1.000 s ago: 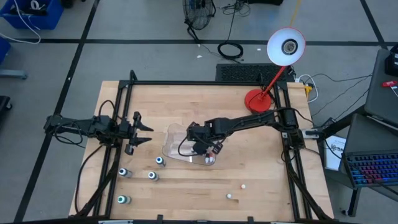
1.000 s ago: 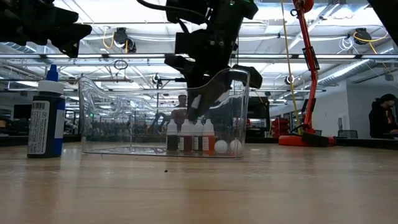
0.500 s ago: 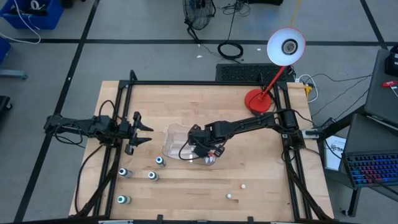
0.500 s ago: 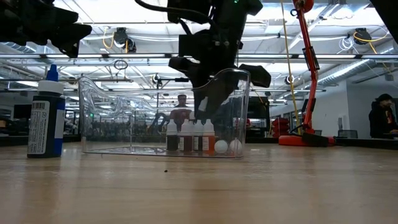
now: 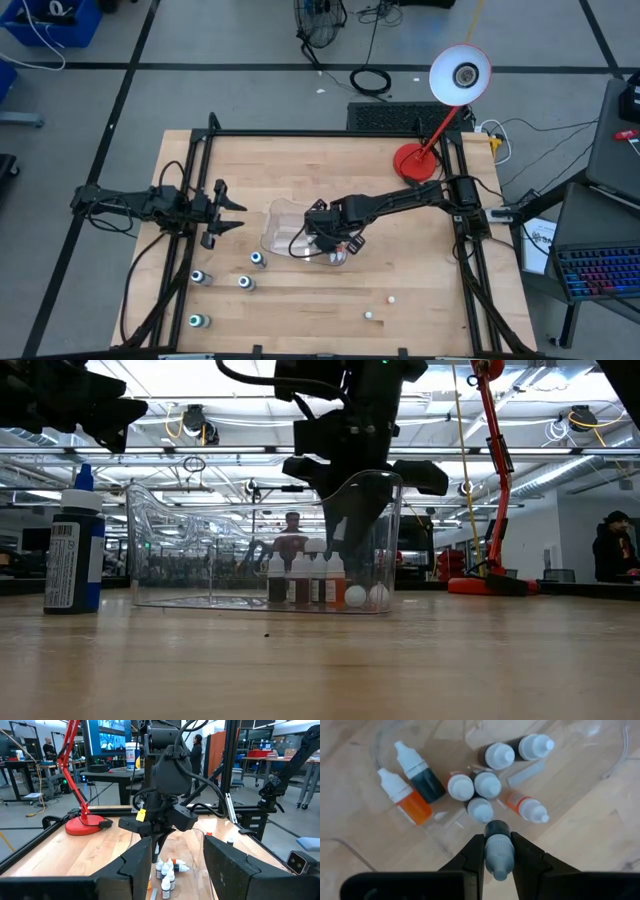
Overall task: Pick & Place food coloring
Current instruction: Put the small blue food coloring bottle into the transparent bin
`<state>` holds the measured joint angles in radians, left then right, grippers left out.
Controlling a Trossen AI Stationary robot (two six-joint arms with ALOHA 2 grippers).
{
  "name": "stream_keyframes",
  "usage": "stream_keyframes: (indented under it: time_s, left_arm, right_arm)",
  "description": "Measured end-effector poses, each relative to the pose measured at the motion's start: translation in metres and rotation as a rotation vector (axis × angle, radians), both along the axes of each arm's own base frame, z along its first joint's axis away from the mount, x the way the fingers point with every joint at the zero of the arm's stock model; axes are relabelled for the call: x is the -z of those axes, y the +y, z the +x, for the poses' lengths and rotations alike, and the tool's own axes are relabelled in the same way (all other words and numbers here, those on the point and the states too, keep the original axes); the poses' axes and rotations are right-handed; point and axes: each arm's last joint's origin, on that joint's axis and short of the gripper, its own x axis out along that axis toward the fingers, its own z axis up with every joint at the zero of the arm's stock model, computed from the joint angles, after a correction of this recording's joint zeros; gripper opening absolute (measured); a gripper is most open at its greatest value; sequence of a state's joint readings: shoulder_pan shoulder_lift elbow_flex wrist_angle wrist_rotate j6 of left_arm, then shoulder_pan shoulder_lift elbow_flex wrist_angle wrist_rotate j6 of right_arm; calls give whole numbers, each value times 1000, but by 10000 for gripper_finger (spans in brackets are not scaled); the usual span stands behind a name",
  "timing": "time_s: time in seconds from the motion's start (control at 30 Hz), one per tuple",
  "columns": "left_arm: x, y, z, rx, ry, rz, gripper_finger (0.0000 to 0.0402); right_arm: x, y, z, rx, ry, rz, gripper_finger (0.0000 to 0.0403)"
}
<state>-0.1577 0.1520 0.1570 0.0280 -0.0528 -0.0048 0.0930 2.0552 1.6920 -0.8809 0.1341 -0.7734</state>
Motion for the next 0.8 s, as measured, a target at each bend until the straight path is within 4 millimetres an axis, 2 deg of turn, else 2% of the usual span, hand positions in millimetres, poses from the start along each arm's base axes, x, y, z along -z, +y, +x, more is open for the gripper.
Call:
stream_keyframes:
  time_s: [0.43,0.8]
  left_arm:
    - [0,0,0,0,0,0,182]
    - [0,0,0,0,0,0,182]
  right_arm:
    - [0,3,0,239,-27,68,56]
    - [1,3,-5,327,7,83,56]
